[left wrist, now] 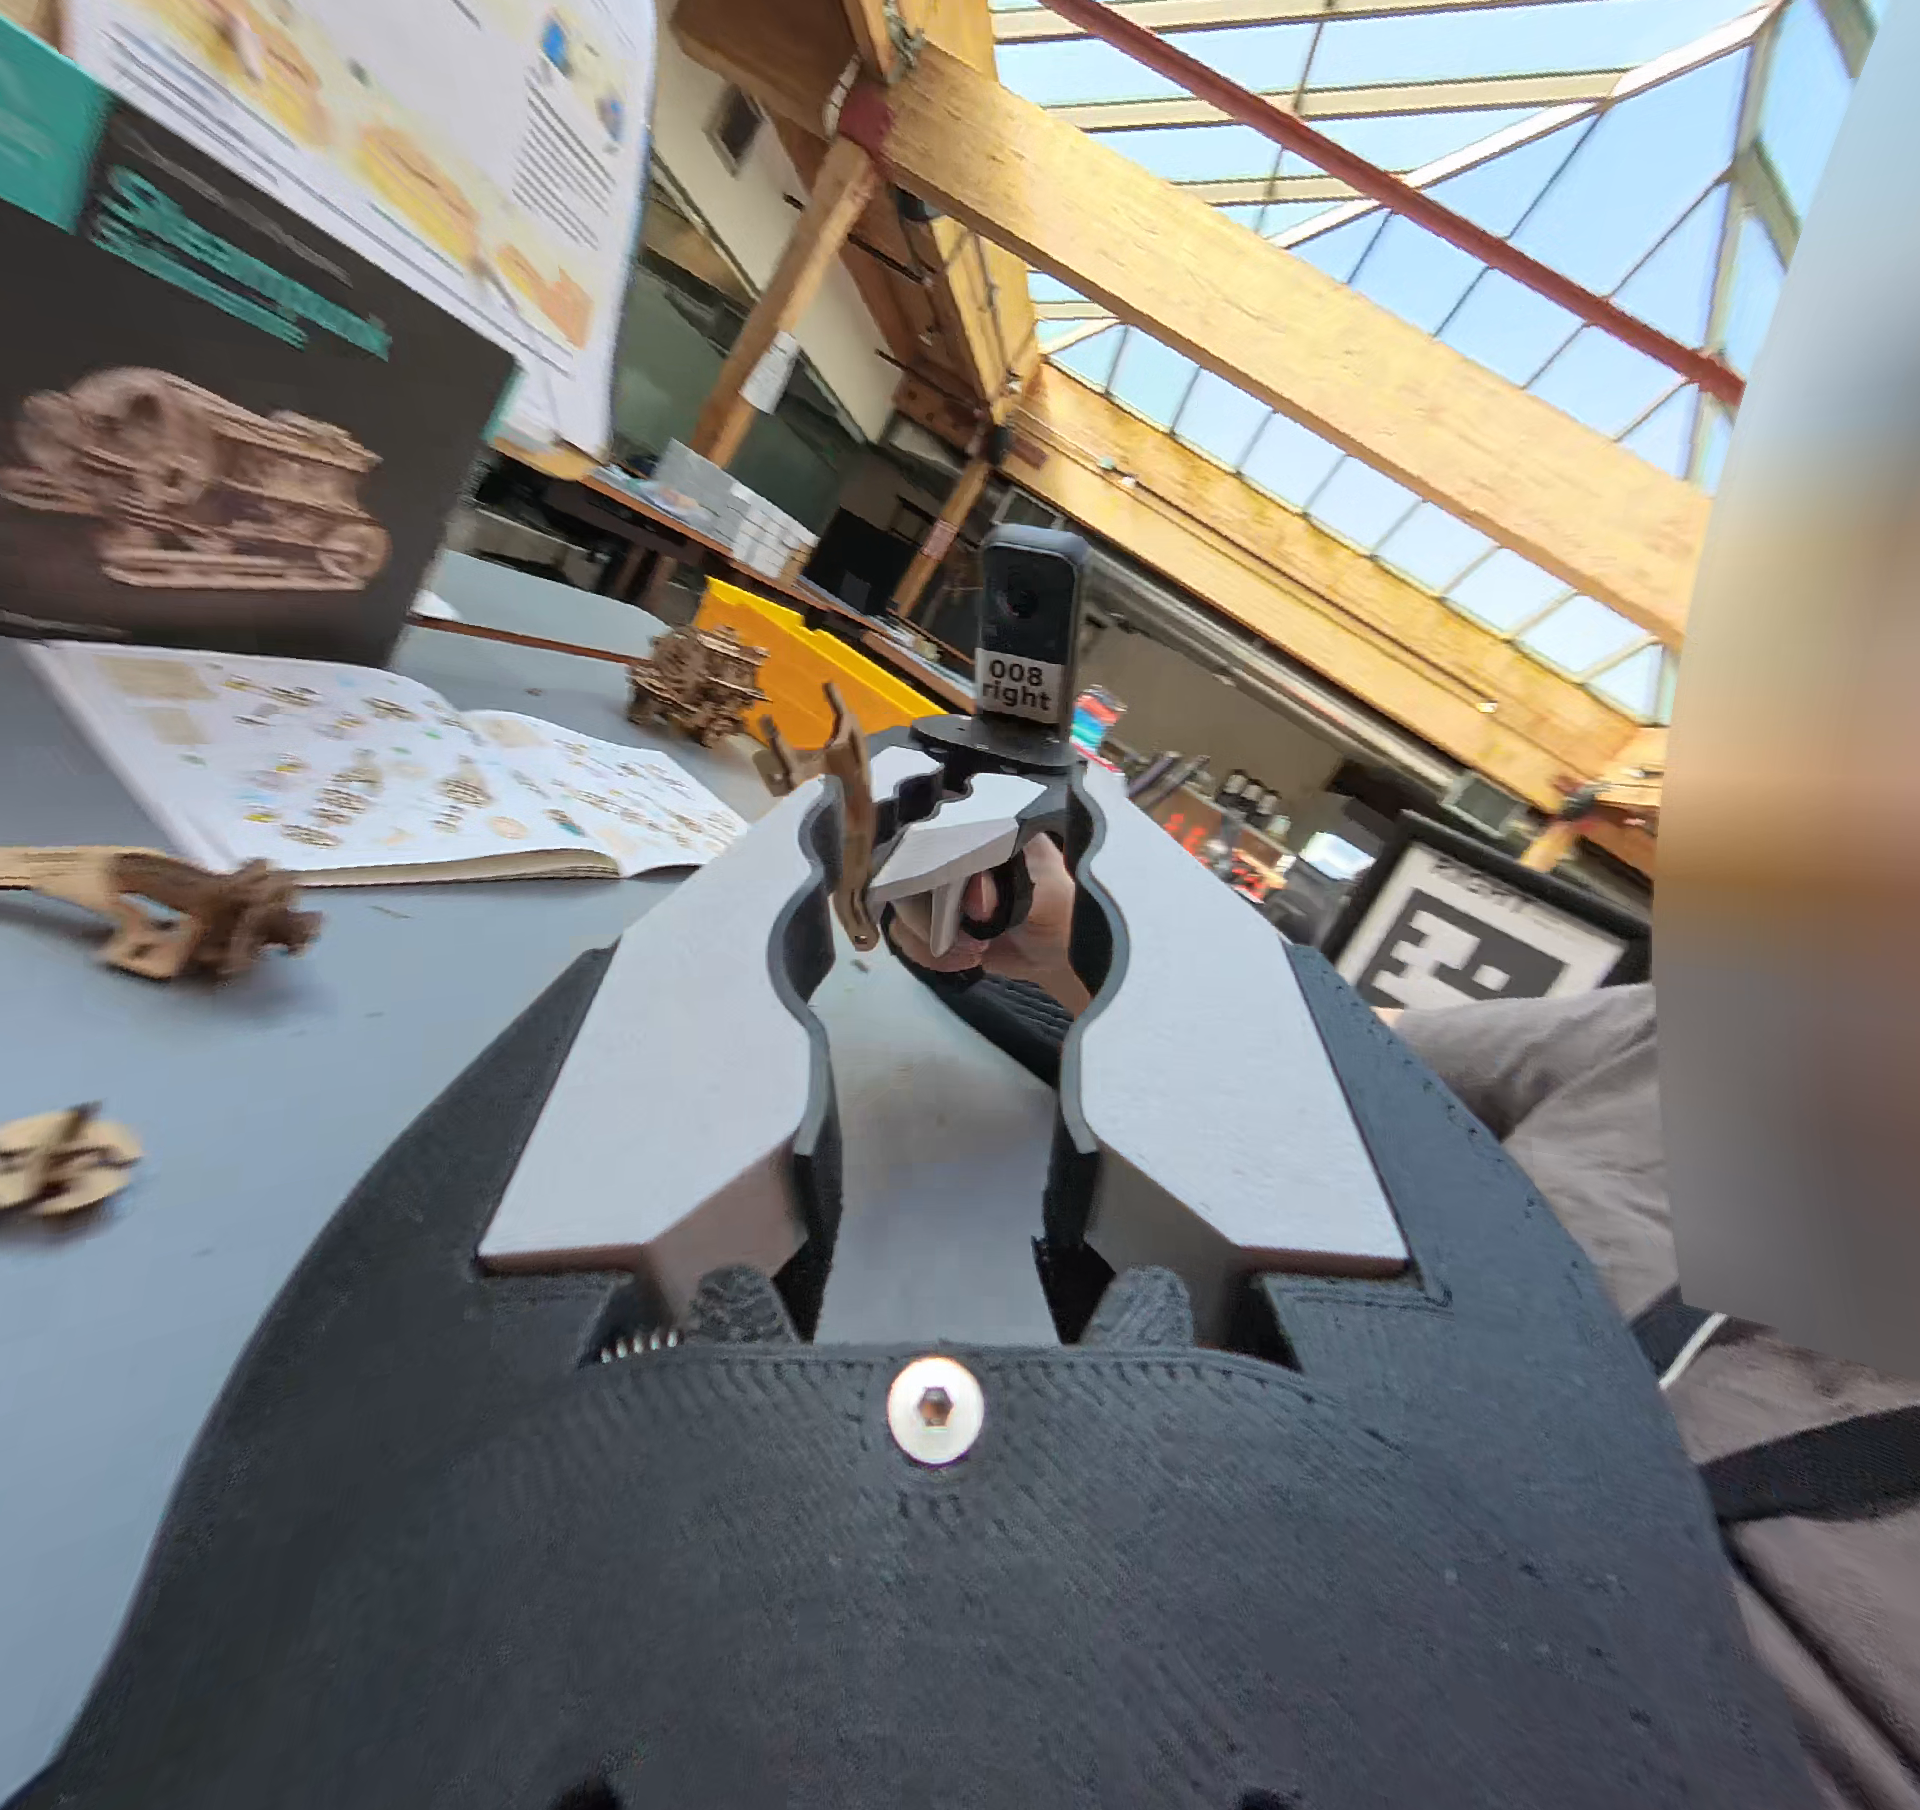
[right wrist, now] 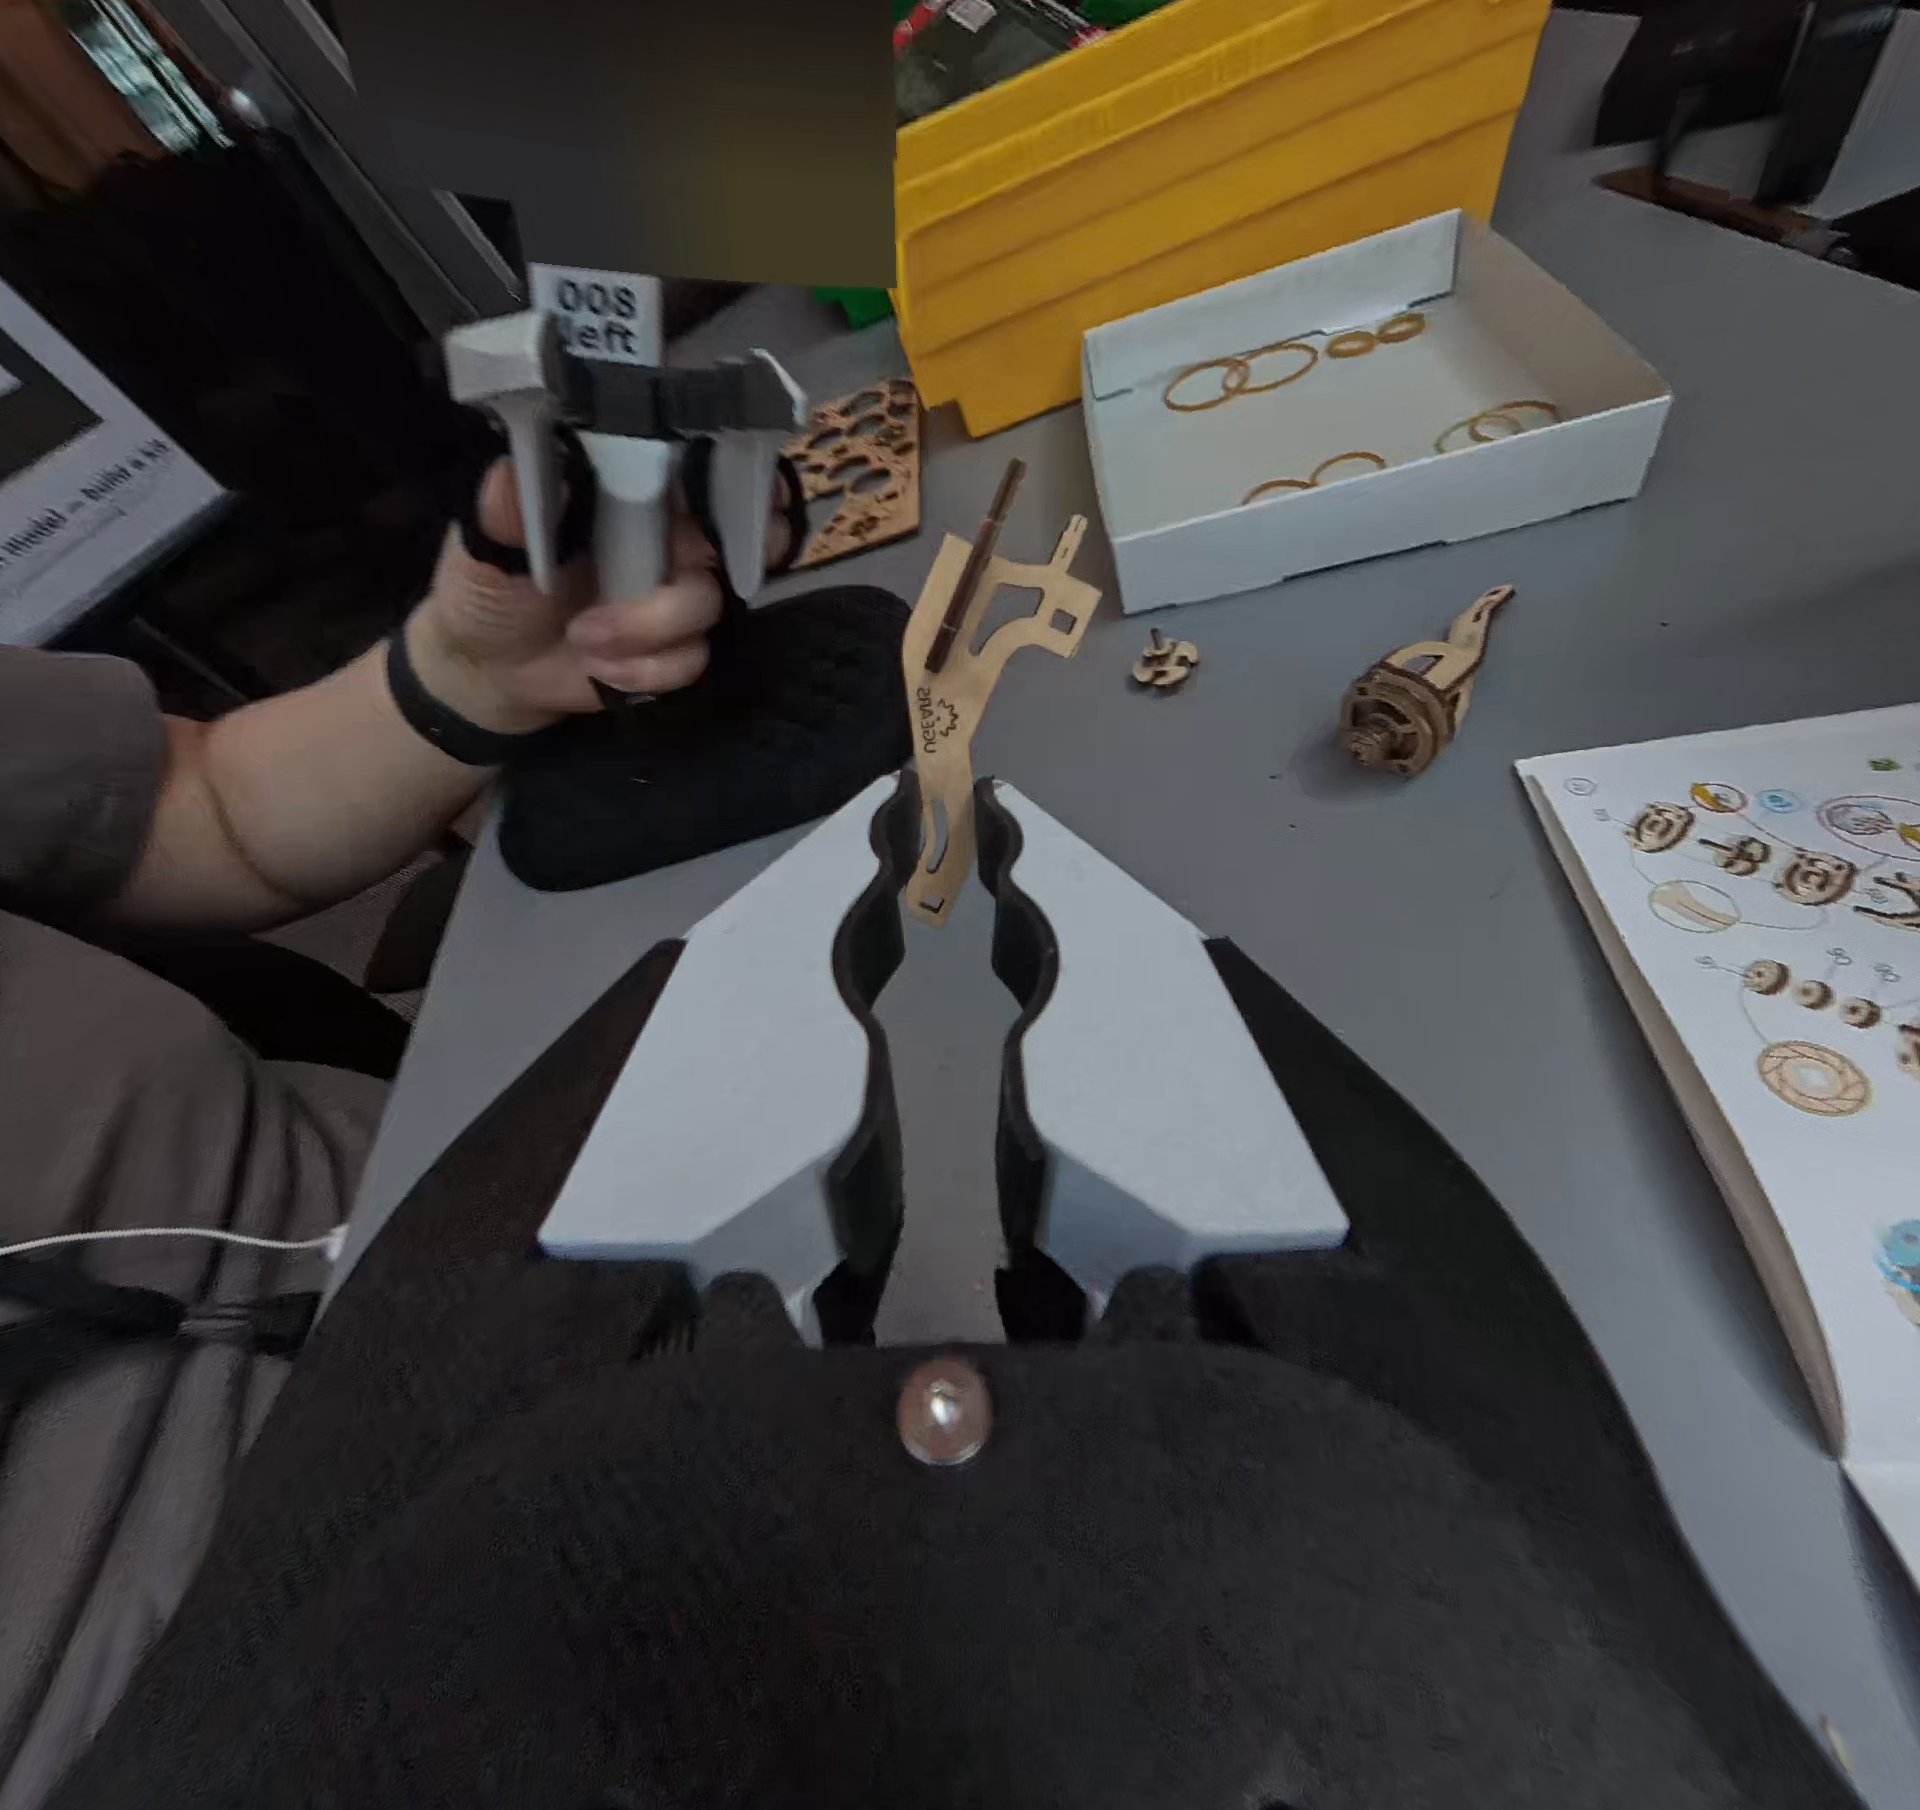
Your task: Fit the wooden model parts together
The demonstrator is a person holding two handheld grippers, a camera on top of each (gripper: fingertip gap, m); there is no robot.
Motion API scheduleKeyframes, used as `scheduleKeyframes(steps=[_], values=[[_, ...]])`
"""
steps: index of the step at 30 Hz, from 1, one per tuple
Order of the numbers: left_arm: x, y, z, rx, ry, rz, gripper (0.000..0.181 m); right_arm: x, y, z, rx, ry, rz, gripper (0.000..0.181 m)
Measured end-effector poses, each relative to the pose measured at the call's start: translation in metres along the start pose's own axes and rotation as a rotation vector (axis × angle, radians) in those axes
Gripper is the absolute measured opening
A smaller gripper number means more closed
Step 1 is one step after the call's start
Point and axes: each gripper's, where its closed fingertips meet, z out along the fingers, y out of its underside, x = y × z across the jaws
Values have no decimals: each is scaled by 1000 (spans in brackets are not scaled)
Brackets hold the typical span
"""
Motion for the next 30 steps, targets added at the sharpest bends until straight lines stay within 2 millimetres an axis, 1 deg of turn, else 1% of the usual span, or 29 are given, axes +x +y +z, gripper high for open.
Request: scheduleKeyframes(steps=[1, 2, 3, 5, 8, 10, 13, 19, 21, 23, 26, 28, 30], values=[[-3, -7, -14, 15, -63, 58, 41, 19, 9, 12, -78, 81, -49, 9], [-2, -13, -26, 29, -108, 105, 40, 32, 17, 24, -152, 131, -81, 9], [1, -16, -35, 38, -137, 137, 39, 39, 25, 36, -216, 150, -79, 9], [6, -15, -47, 27, -176, 159, 36, 48, 34, 57, -301, 172, -47, 9], [11, 1, -50, -26, -169, 119, 34, 61, 37, 75, -371, 241, -29, 9], [12, 10, -50, -55, -161, 93, 32, 69, 39, 83, -395, 280, -12, 10], [13, 16, -48, -73, -149, 74, 31, 74, 43, 89, -415, 303, 26, 10], [13, 23, -44, -101, -138, 69, 30, 74, 44, 90, -418, 300, 24, 12], [11, 24, -42, -109, -143, 67, 30, 74, 42, 89, -390, 300, 28, 26], [10, 23, -41, -109, -144, 67, 31, 68, 39, 86, -349, 282, 21, 30], [10, 22, -37, -110, -151, 73, 31, 59, 36, 68, -299, 301, -33, 37], [9, 23, -35, -118, -162, 82, 31, 50, 35, 48, -245, 317, -95, 39], [8, 24, -32, -130, -173, 91, 31, 36, 38, 25, -180, 308, -143, 46]])
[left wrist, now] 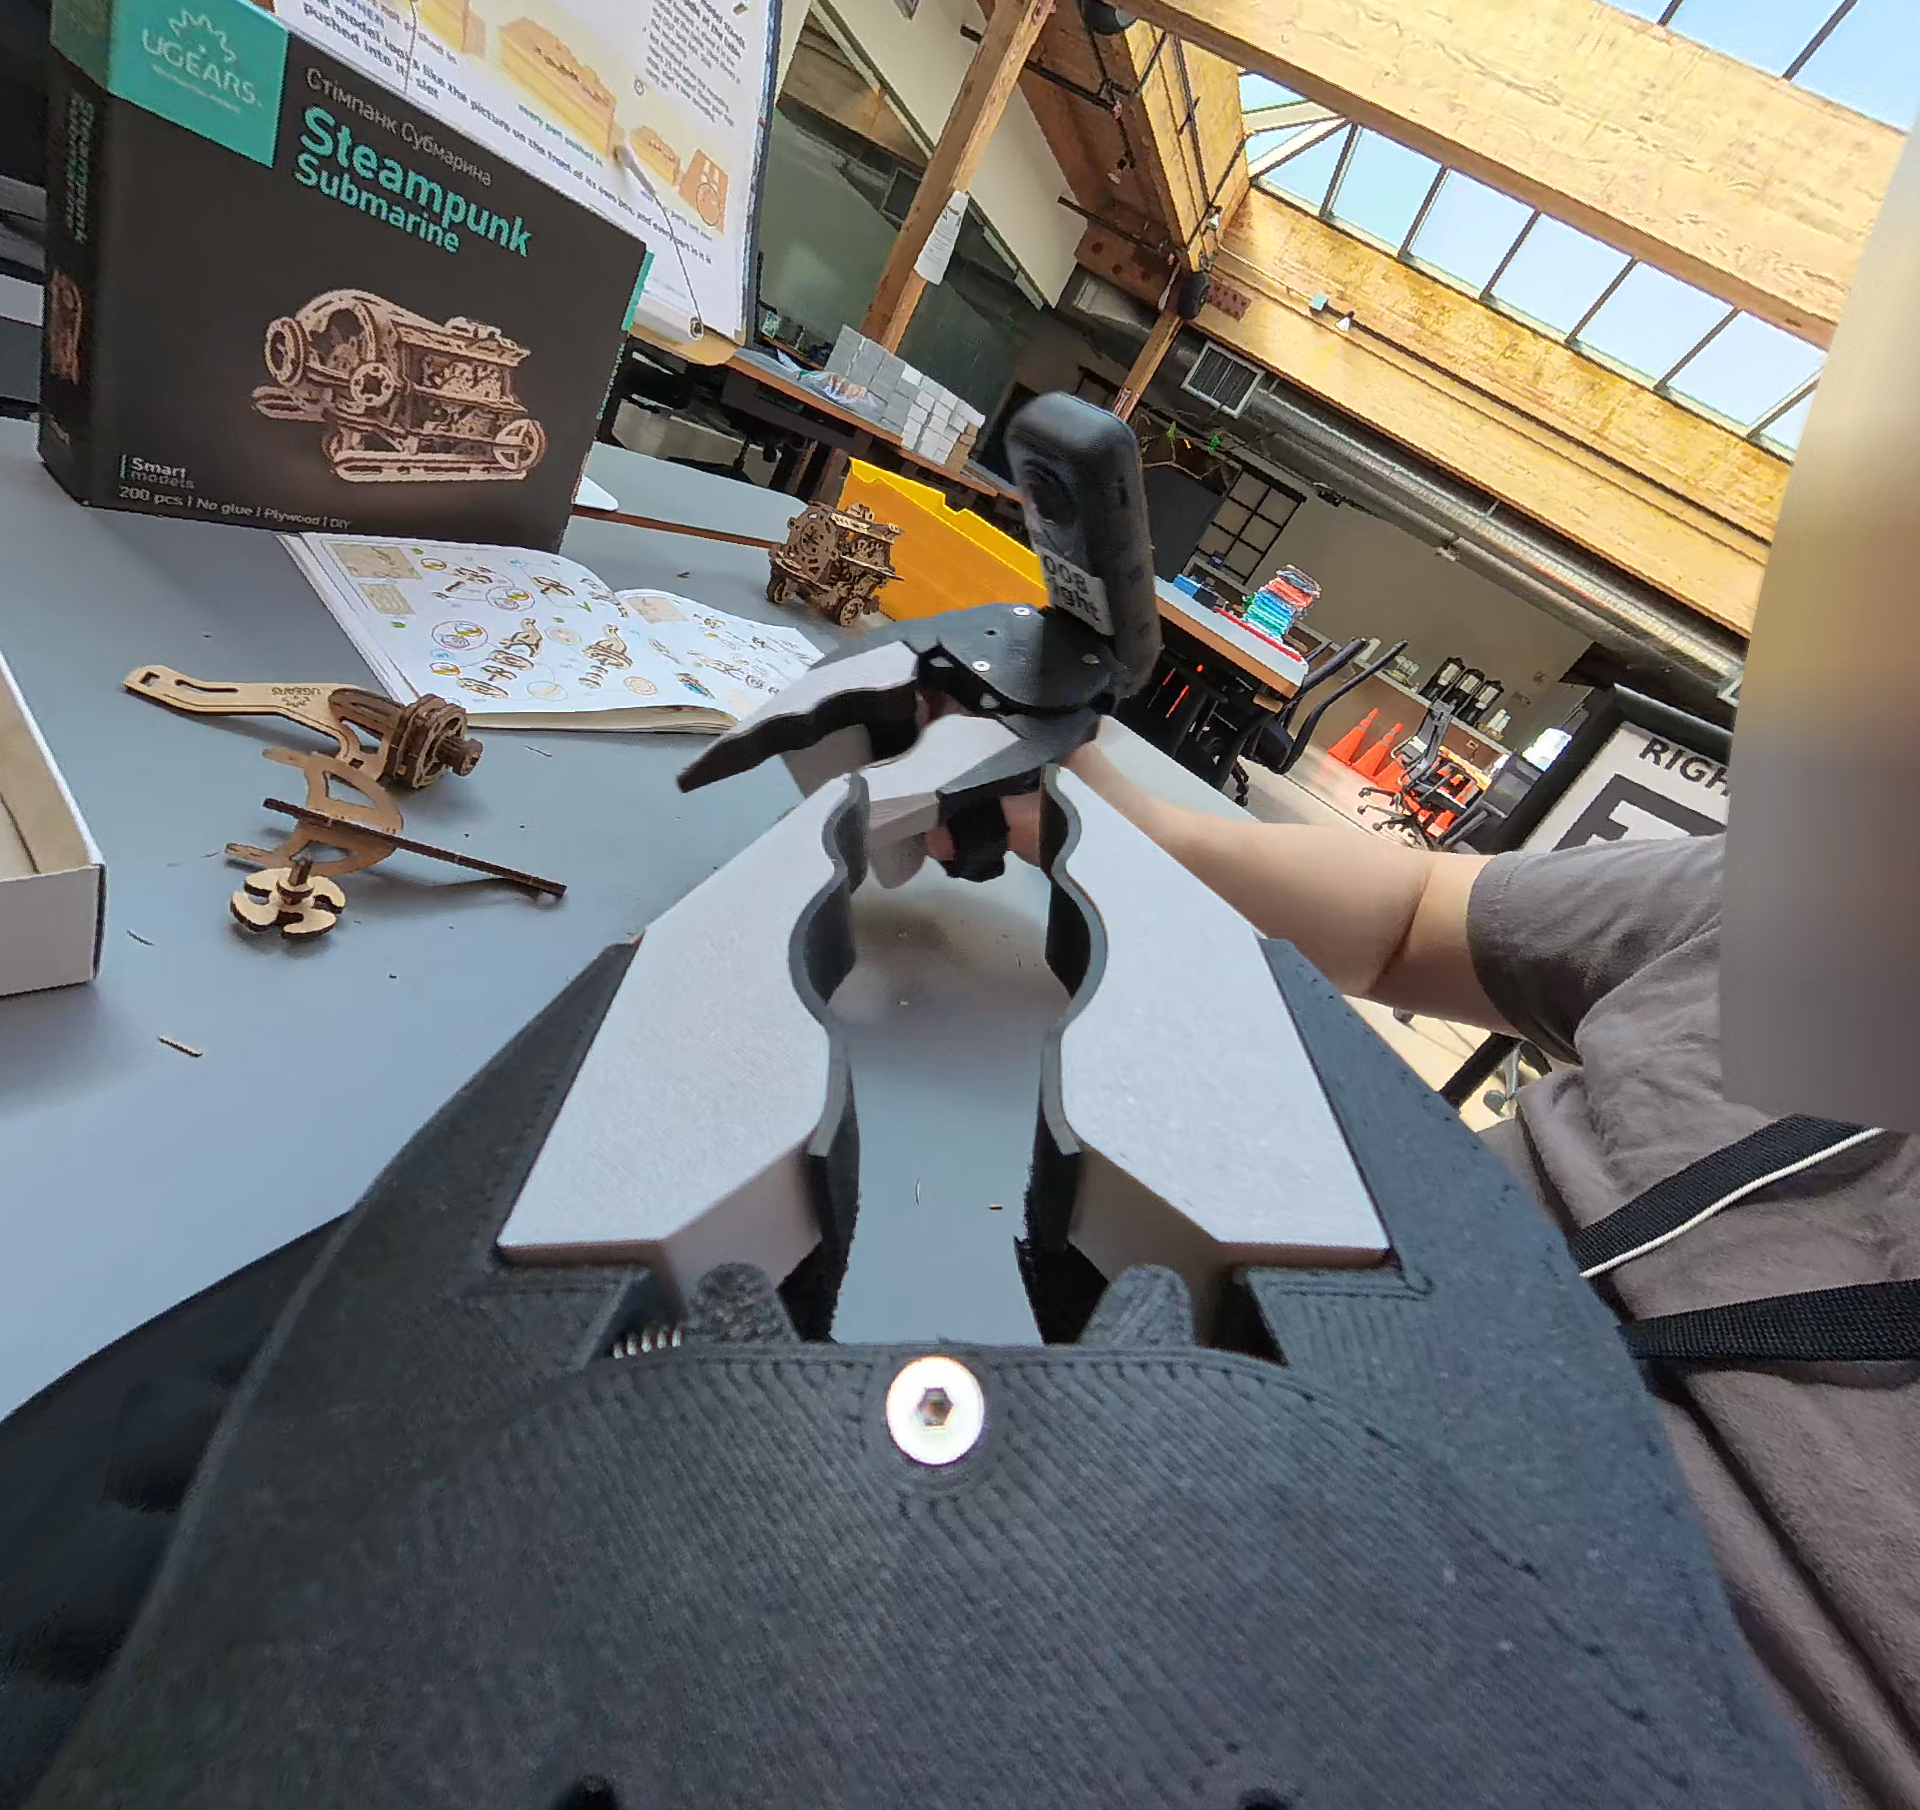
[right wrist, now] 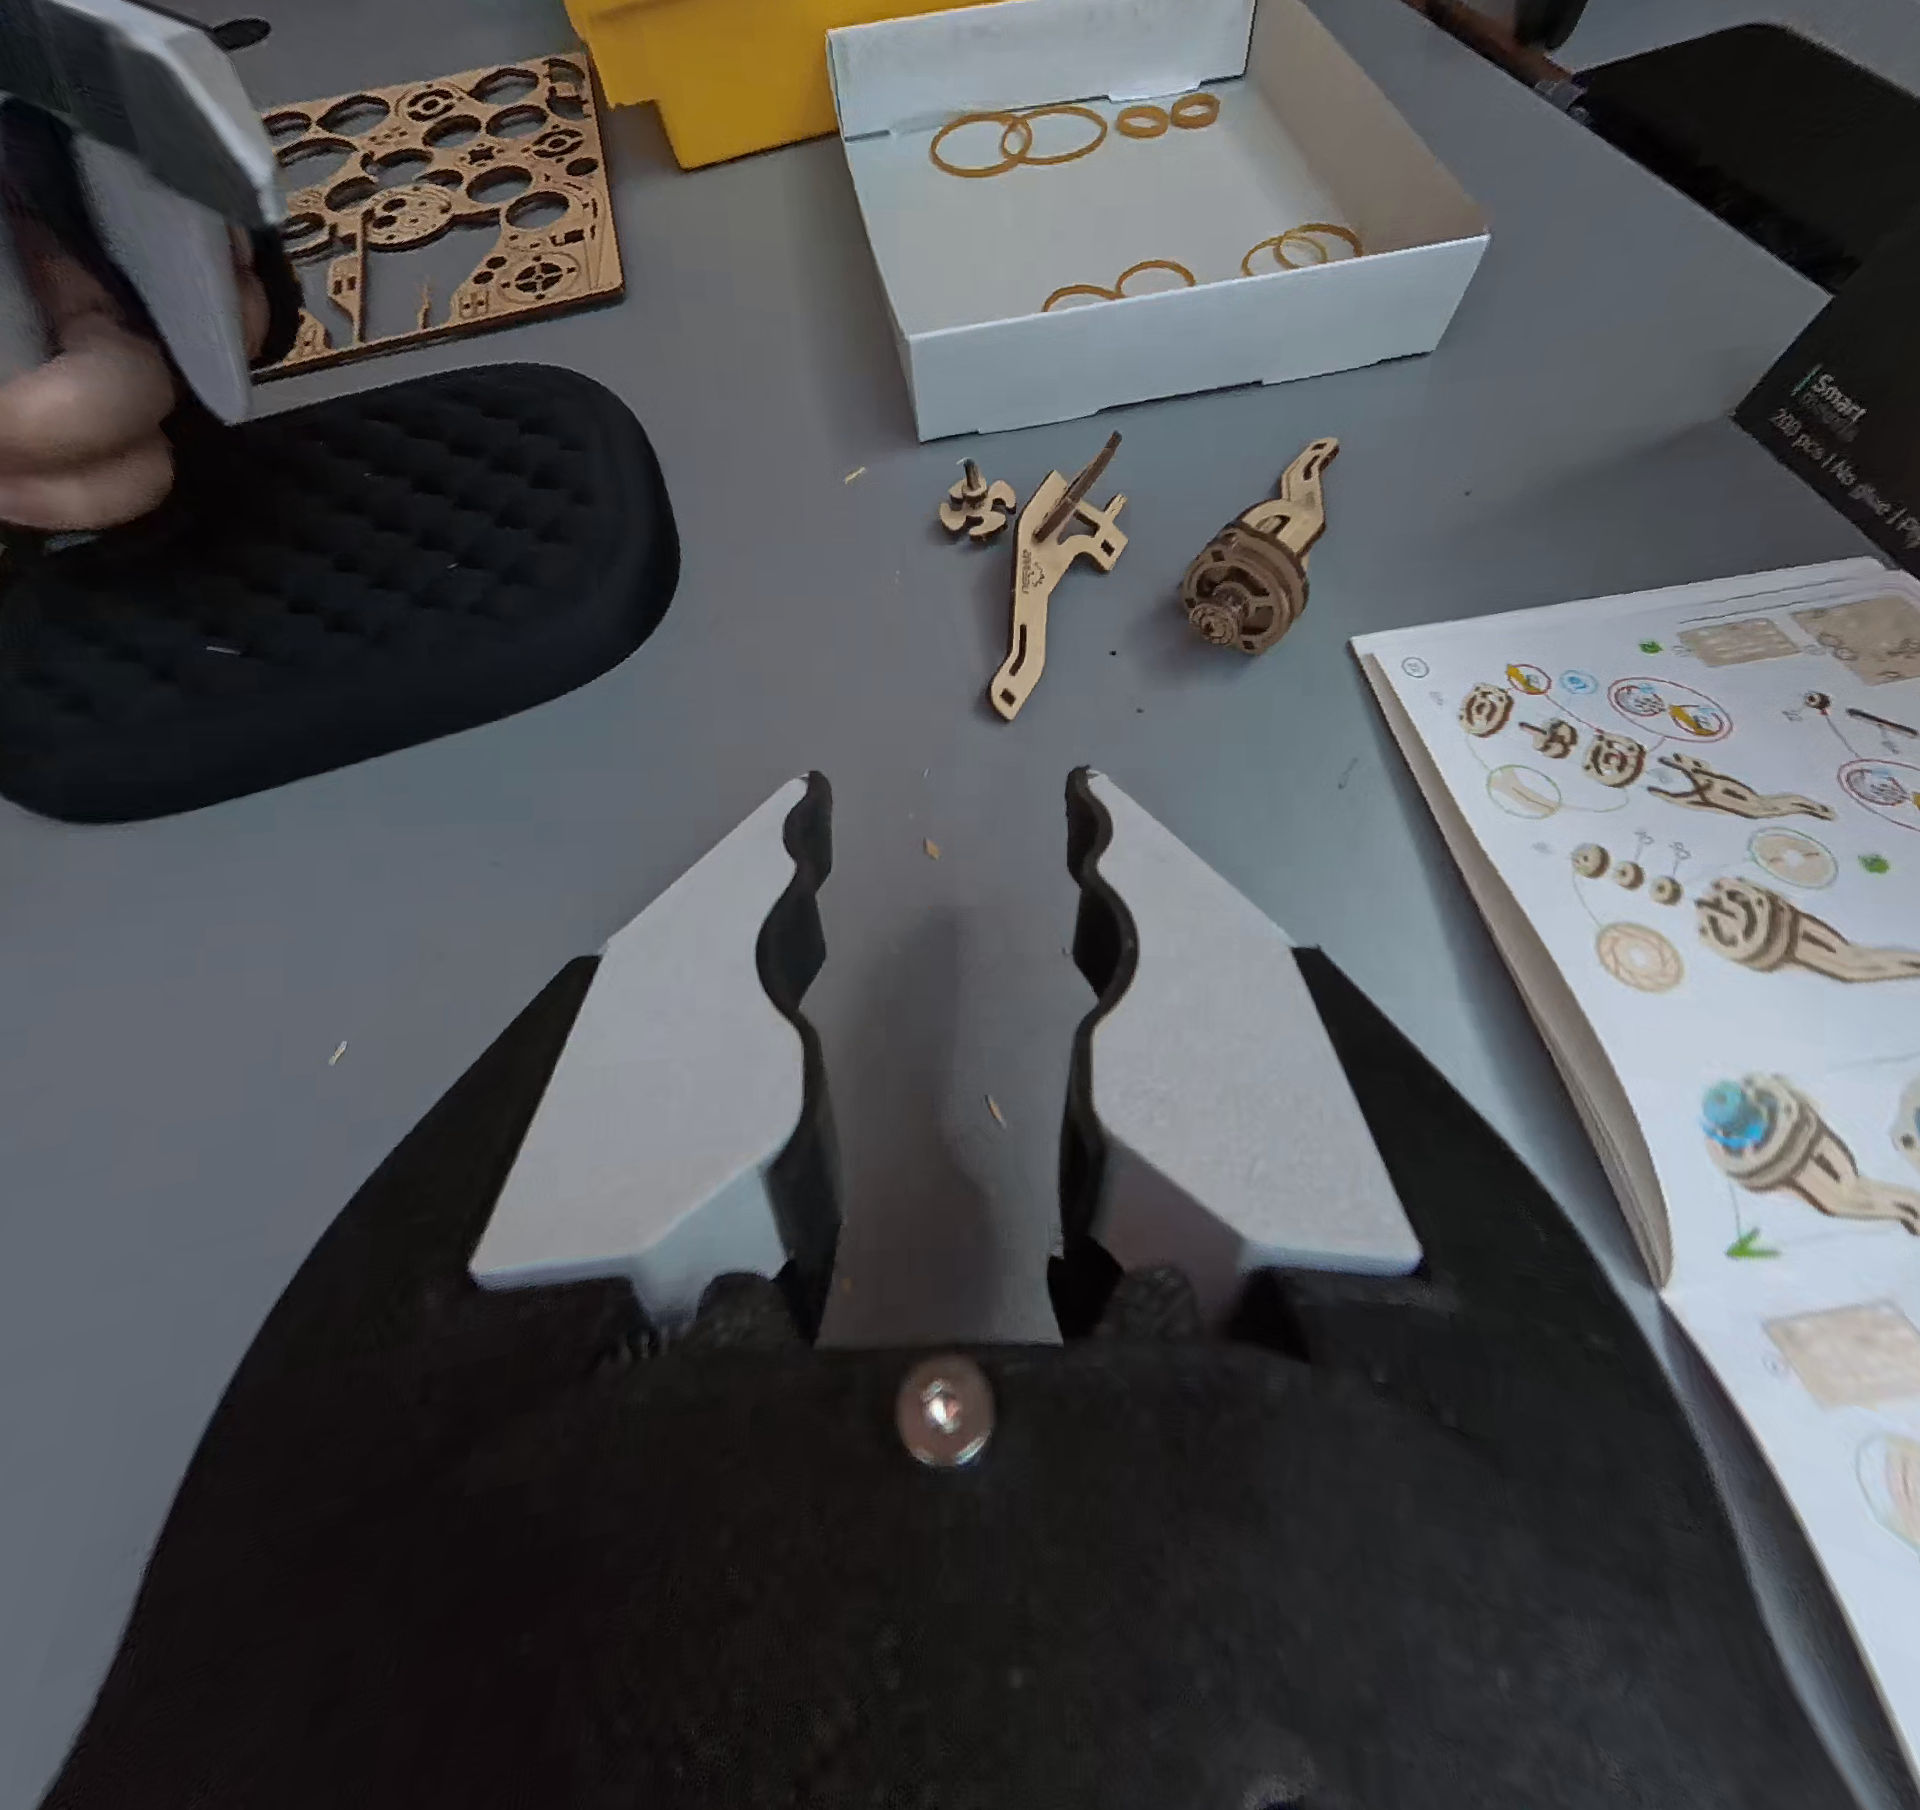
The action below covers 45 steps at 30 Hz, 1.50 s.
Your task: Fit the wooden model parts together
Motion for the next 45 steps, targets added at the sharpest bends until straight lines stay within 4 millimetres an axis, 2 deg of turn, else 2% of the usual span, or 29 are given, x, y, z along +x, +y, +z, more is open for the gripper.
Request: scheduleKeyframes(steps=[2, 4, 9, 11, 13, 16, 20, 23, 25, 29, 33, 37, 39, 41, 45], values=[[0, 3, 6, -20, -6, 9, 31, -2, 9, -31, 75, 9, -32, 50], [0, 8, 14, -52, -16, 28, 31, 12, 15, -69, 161, 84, -72, 54], [-4, 20, 46, -186, -52, 122, 31, 100, 33, -166, 230, 466, -169, 62], [-9, 19, 60, -239, -76, 185, 29, 128, 38, -195, 243, 574, -226, 61], [-15, 7, 73, -240, -107, 254, 27, 147, 46, -216, 256, 683, -312, 56], [-11, -24, 87, -185, -65, 274, 25, 145, 49, -220, 322, 660, -287, 50], [-7, -89, 90, -1, -7, 241, 22, 142, 47, -218, 325, 638, -280, 49], [-15, -108, 94, 25, -87, 354, 19, 145, 45, -227, 344, 671, -274, 44], [-21, -103, 101, -9, -121, 420, 12, 148, 44, -233, 355, 687, -256, 38], [-39, -75, 111, -63, -159, 483, 2, 148, 44, -238, 368, 664, -233, 21], [-49, -47, 114, -107, -118, 406, 0, 153, 51, -235, 330, 670, -224, 20], [-52, -45, 116, -85, -87, 347, 0, 160, 57, -235, 295, 690, -216, 17], [-52, -44, 117, -84, -87, 342, 0, 165, 61, -238, 284, 700, -212, 8], [-55, -45, 115, -91, -103, 349, 0, 165, 68, -233, 273, 623, -180, 0], [-52, -58, 106, -63, -112, 347, 0, 174, 75, -232, 318, 551, -68, 0]])
